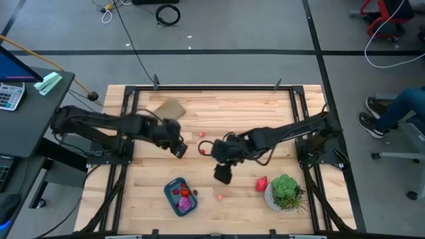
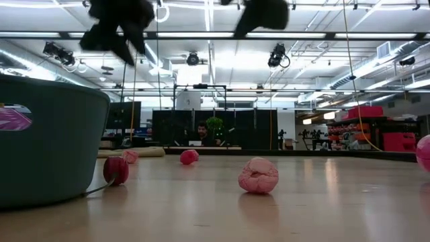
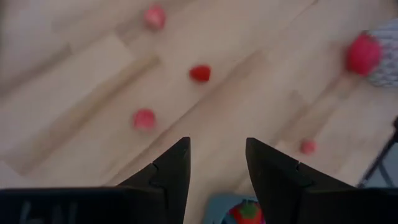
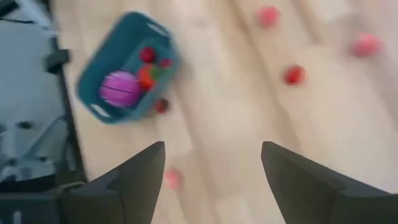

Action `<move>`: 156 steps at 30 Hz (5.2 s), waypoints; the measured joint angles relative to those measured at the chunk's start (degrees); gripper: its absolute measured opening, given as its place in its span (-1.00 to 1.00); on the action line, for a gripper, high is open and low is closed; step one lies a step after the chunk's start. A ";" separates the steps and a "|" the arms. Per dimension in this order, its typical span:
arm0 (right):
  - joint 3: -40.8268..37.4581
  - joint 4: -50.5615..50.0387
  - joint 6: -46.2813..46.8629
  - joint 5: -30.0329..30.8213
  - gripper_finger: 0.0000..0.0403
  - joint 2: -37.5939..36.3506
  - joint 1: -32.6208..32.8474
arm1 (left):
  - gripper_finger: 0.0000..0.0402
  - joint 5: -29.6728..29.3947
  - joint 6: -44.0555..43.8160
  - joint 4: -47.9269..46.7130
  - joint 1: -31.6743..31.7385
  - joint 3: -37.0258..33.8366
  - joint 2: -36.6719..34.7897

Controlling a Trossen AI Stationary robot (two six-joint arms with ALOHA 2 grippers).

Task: Pick and placing Produce into tupperware
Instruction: Put the pink peach into the blue bin, then put the red raspberry into the blue bin

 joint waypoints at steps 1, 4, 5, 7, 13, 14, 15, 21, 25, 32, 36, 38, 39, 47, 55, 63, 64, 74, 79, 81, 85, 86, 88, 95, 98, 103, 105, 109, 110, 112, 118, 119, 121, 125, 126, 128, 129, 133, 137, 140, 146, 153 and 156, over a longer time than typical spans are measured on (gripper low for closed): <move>0.00 -1.70 0.19 1.06 0.36 -0.93 0.06 | -0.19 -0.03 -1.84 2.15 -0.24 -2.62 0.00; 0.00 -3.37 0.24 3.74 0.35 -3.49 0.43 | -0.19 -0.44 -5.76 7.44 0.11 -9.87 0.00; 0.00 -3.37 0.26 4.41 0.34 -4.31 0.53 | -0.19 -0.81 -6.96 9.12 0.41 -11.96 0.00; 0.00 -3.16 0.26 5.99 0.34 -5.55 0.59 | -0.19 -1.12 -8.07 12.17 1.19 -15.79 0.00; -0.02 -3.18 0.25 8.81 0.34 -7.11 0.56 | -0.19 -1.19 -6.47 23.78 1.86 -23.71 0.72; -0.02 -3.19 0.25 8.81 0.34 -7.13 0.57 | -0.19 -1.17 -6.27 24.40 1.74 -24.35 1.11; -0.02 -3.20 0.25 8.78 0.34 -7.12 0.57 | -0.19 -1.18 -6.19 24.71 1.65 -24.63 1.70; -0.04 -3.16 0.25 8.77 0.34 -7.11 0.57 | -0.19 -0.91 -1.55 29.80 1.66 -25.36 7.68; -0.05 -3.12 0.26 8.77 0.34 -7.11 0.57 | -0.19 0.62 -0.13 35.45 1.65 -25.33 12.24; -0.07 -3.16 0.25 8.77 0.34 -7.11 0.57 | -0.19 0.59 -0.57 35.99 2.43 -25.01 16.80; -0.07 -3.16 0.23 8.76 0.34 -7.11 0.57 | -0.19 0.70 -0.15 36.04 2.68 -24.07 17.06; -0.07 -3.18 0.12 8.77 0.34 -7.09 0.57 | -0.19 0.67 2.49 35.31 2.68 -22.61 17.27; -0.07 -3.18 -0.06 8.75 0.34 -7.09 0.57 | -0.19 0.73 3.97 35.33 2.71 -22.06 17.38; -0.07 -3.18 -0.18 8.77 0.34 -7.07 0.57 | 0.01 -0.44 5.44 36.76 6.13 -20.94 18.19; -0.09 -3.19 -0.19 8.76 0.34 -7.04 0.57 | 0.23 -0.52 5.51 41.53 7.25 -20.87 19.88; -0.09 -3.18 -0.21 8.77 0.34 -7.04 0.57 | 0.17 -1.03 5.56 42.57 7.25 -20.80 20.50; -0.09 -3.18 -0.21 8.76 0.34 -7.04 0.57 | 0.16 -1.06 5.48 42.56 7.25 -20.80 20.50; -0.09 -3.20 -0.23 8.77 0.34 -7.02 0.57 | -0.15 -1.12 5.11 41.74 7.27 -20.83 20.52; -0.09 -3.18 -0.22 8.77 0.34 -7.02 0.57 | -0.35 -1.14 4.09 41.53 7.27 -20.83 20.58; -0.09 -3.18 -0.22 8.77 0.34 -7.02 0.57 | -0.44 -0.97 3.27 41.59 7.27 -20.83 20.59; -0.09 -3.18 -0.24 8.77 0.34 -7.02 0.57 | -0.59 -0.16 2.38 41.82 7.25 -20.83 20.59; -0.09 -3.18 -0.28 8.77 0.34 -7.02 0.57 | -0.61 0.51 2.36 41.91 7.25 -20.83 20.54; -0.09 -3.18 -0.32 8.77 0.34 -7.02 0.57 | -0.66 1.92 2.39 42.08 7.25 -20.84 20.11; -0.27 -3.10 -0.39 8.77 0.34 -7.02 0.57 | -0.68 9.07 2.70 42.25 7.21 -17.64 17.59; -0.31 -3.32 -0.41 8.81 0.34 -7.01 0.58 | -0.66 14.97 2.73 41.54 6.33 -15.68 16.12; -0.31 -3.44 -0.41 9.84 0.34 -7.00 0.58 | -0.67 19.81 3.82 36.53 1.70 -11.27 14.23; -0.31 -3.43 -0.41 10.01 0.34 -7.00 0.58 | -0.69 20.42 5.35 31.78 -1.30 -9.06 13.92; -0.31 -3.40 -0.43 10.06 0.34 -7.00 0.57 | -0.68 20.46 6.74 20.46 -8.11 -4.93 14.00; -0.31 -3.42 -0.43 10.05 0.34 -7.00 0.59 | -0.67 20.44 6.71 19.19 -9.75 -4.38 14.07; -0.31 -3.40 -0.43 10.24 0.34 -7.00 0.59 | -0.66 20.34 4.98 17.62 -13.03 -3.98 14.12; -0.31 -3.35 -0.41 11.89 0.34 -7.00 0.59 | -0.66 19.60 -2.74 16.46 -21.32 -5.65 14.86; -0.31 -3.37 -0.41 11.89 0.34 -7.00 0.57 | -0.66 19.17 -4.12 15.66 -22.28 -6.26 15.15; -0.31 -3.24 -0.41 11.94 0.34 -7.00 0.57 | -0.64 18.84 -6.91 15.72 -23.51 -6.88 15.77; -0.28 -2.93 -0.41 11.96 0.34 -7.00 0.58 | -0.50 18.28 -7.38 16.35 -24.10 -7.12 15.78; -0.28 -2.91 -0.40 11.96 0.34 -7.00 0.59 | -0.46 17.80 -6.90 16.29 -24.02 -7.12 15.78; -0.28 -2.60 -0.24 11.96 0.34 -7.00 0.59 | -0.36 16.82 -6.35 16.25 -23.67 -7.14 15.78; -0.28 -2.55 -0.13 11.96 0.34 -7.00 0.57 | -0.30 16.49 -6.26 16.25 -23.46 -7.14 15.78; -0.28 -2.30 0.22 11.96 0.34 -7.00 0.60 | -0.12 15.34 -6.15 16.25 -21.74 -7.14 15.76; -0.28 -2.01 0.25 11.96 0.34 -7.00 0.62 | -0.01 15.69 -6.01 16.10 -18.40 -5.51 15.76; -0.28 -1.61 0.25 11.96 0.34 -7.00 0.62 | 0.01 15.79 -1.79 16.39 -15.08 -2.83 15.74; -0.28 -1.41 0.31 11.98 0.34 -7.00 0.59 | -0.01 12.41 8.63 16.43 -7.25 2.12 15.68; -0.28 -1.23 0.31 12.00 0.34 -7.00 0.59 | -0.05 10.89 15.94 15.72 1.57 2.05 16.50; -0.26 -1.15 0.29 13.62 0.34 -7.00 0.59 | -0.05 10.97 19.17 16.43 3.80 2.01 18.54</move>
